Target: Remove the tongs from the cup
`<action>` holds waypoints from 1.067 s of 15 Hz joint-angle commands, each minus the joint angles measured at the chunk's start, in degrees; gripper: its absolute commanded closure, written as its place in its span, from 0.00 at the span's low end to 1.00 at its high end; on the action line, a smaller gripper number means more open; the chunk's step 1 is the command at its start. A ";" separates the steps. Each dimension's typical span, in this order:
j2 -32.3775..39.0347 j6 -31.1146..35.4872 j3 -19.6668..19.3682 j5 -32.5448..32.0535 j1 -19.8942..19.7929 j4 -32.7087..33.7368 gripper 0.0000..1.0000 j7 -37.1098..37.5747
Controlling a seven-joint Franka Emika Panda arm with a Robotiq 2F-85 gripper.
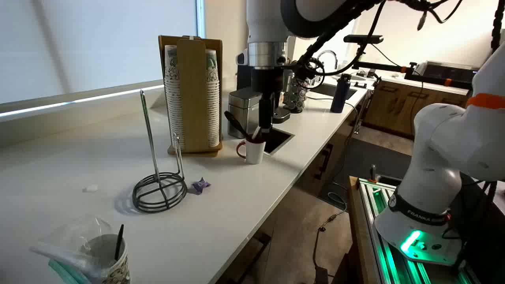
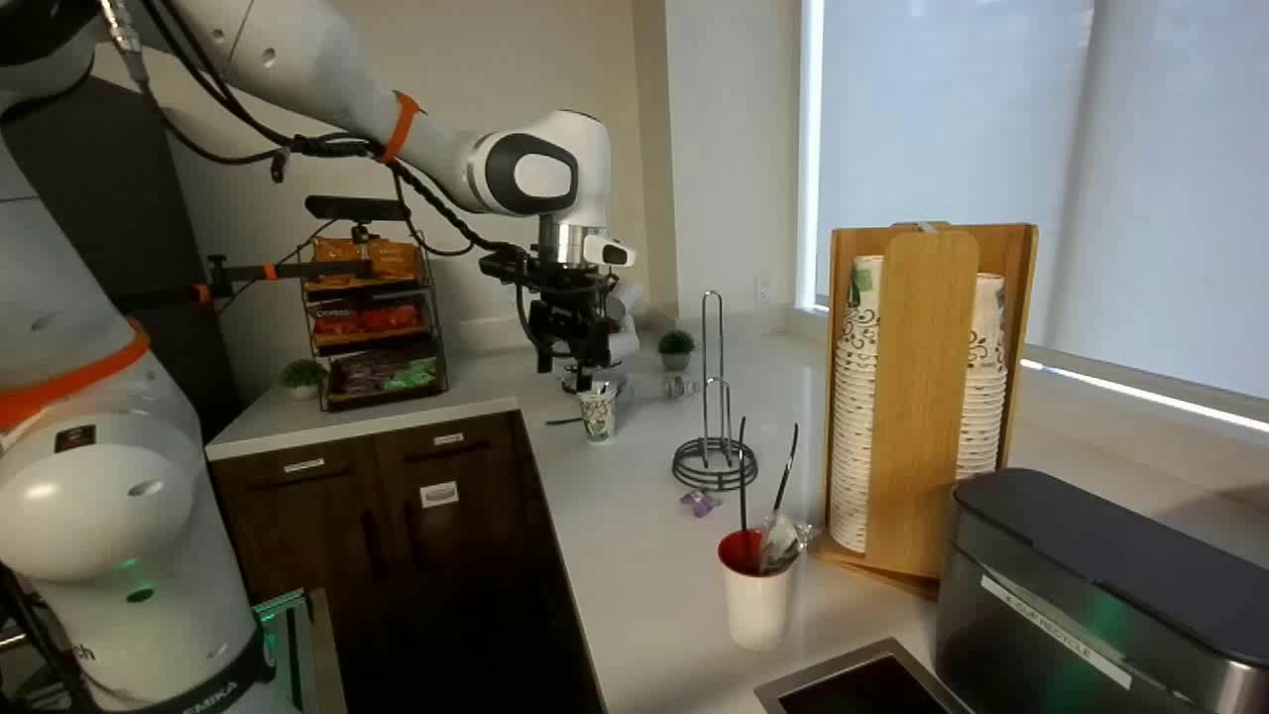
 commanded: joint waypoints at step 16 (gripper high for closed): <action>7.11 -22.24 -4.30 -17.83 -7.15 14.33 0.00 -7.96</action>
